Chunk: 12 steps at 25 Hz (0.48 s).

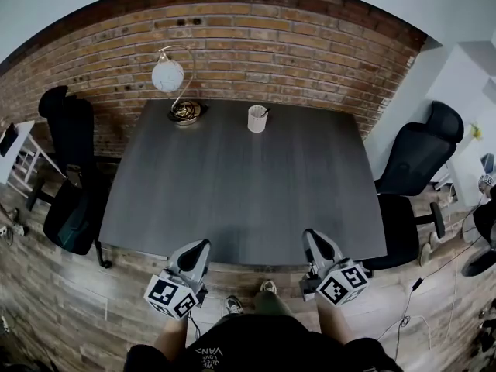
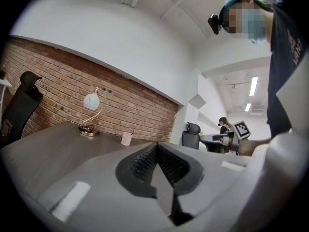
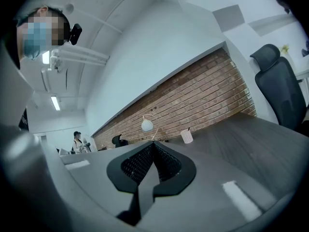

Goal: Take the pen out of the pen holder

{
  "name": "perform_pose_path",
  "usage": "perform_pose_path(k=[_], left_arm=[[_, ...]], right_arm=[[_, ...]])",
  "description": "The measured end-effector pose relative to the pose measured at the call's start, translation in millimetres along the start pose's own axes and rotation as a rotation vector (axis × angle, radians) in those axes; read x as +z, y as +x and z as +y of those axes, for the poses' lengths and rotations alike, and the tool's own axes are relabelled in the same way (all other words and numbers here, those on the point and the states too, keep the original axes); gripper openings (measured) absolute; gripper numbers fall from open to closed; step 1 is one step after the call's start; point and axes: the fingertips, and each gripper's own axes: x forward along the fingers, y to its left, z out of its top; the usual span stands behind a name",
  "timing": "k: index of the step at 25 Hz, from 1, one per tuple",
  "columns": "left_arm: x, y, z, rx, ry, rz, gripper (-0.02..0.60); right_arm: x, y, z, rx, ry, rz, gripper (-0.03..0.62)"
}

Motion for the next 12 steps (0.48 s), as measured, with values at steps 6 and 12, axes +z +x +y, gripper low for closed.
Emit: perform_pose_path(k=[6,12], left_arm=[[2.5,29.8,4.4,0.001,0.002,-0.001,0.037],[13.2,62.1,13.8,0.036,0.017,-0.011,0.038]], right_arm=[[6.4,22.2,-23.2,0.009,-0.005,0.015,0.002],[21.0,57.7,-49.6,0.040,-0.021,0.029,0.002]])
